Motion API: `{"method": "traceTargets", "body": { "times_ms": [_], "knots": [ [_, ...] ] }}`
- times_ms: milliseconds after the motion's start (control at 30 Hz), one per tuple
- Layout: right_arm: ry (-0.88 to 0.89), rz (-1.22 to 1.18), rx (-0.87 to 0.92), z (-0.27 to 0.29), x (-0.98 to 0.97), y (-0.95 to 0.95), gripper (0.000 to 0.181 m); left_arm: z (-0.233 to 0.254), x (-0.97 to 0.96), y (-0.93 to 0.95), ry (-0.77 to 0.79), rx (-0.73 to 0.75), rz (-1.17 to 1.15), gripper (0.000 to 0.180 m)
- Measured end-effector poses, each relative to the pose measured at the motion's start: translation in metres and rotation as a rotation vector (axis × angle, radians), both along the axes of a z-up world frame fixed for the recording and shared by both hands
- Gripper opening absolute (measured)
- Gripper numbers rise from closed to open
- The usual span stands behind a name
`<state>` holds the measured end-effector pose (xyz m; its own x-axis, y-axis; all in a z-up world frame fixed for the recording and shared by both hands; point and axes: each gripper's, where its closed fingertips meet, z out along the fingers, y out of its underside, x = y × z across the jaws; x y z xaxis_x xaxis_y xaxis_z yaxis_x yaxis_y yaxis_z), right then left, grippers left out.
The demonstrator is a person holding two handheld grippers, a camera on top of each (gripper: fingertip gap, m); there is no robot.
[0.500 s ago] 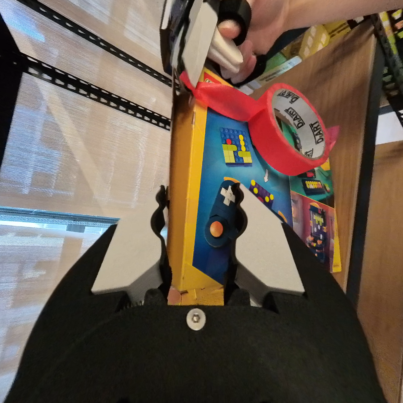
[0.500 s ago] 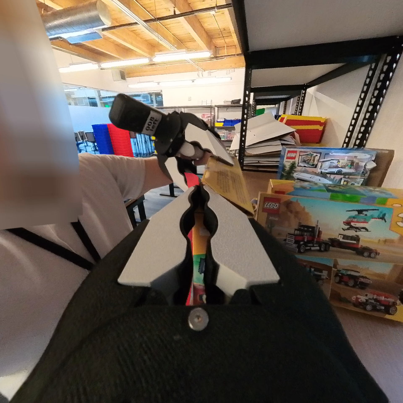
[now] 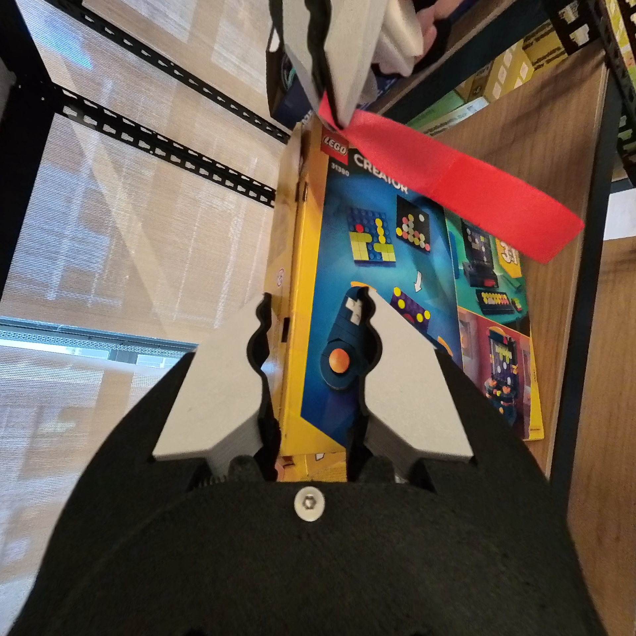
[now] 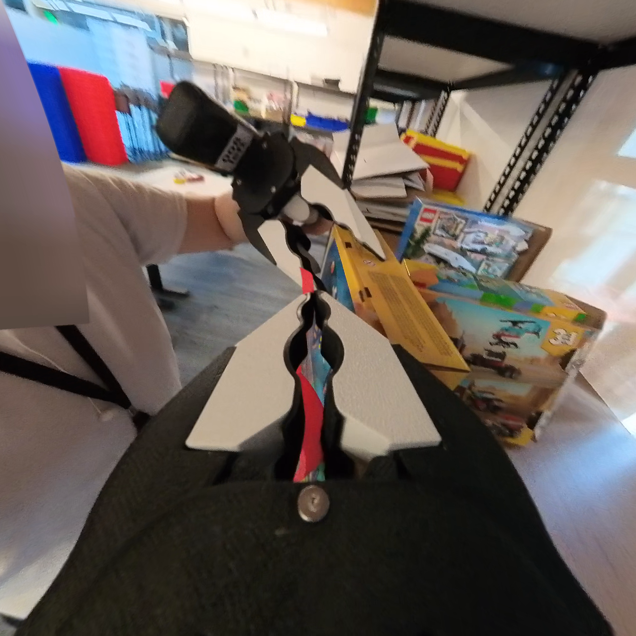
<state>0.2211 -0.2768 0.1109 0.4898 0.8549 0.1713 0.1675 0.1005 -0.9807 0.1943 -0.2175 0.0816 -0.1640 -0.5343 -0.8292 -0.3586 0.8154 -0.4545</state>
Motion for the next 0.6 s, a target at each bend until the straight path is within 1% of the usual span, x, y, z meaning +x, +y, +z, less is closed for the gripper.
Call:
{"method": "traceTargets", "body": {
  "times_ms": [67, 133, 267, 300, 367, 467, 600],
  "knots": [
    [-0.044, -0.037, -0.005, 0.003, -0.007, 0.0, 0.0, 0.001, 0.0, 0.0, -0.004, -0.018, -0.009, 0.049],
    [0.01, -0.041, -0.035, 0.016, -0.014, -0.001, 0.0, 0.001, 0.0, 0.0, -0.01, -0.014, -0.015, 0.049],
    [0.383, -0.06, -0.302, 0.044, -0.004, 0.019, 0.0, 0.001, -0.002, -0.003, -0.009, -0.009, -0.019, 0.049],
    [0.435, -0.063, -0.355, 0.042, 0.0, 0.025, 0.0, 0.001, -0.002, -0.003, -0.008, -0.007, -0.018, 0.049],
    [0.444, -0.117, -0.431, 0.027, 0.007, 0.036, 0.0, 0.0, -0.002, -0.002, -0.006, -0.005, -0.008, 0.05],
    [0.44, -0.172, -0.464, 0.021, 0.01, 0.039, 0.0, 0.0, -0.001, -0.002, -0.006, 0.014, -0.014, 0.05],
    [0.328, -0.276, -0.532, 0.011, 0.01, 0.044, 0.0, -0.001, -0.001, -0.002, 0.002, 0.014, -0.02, 0.05]
  ]
}}
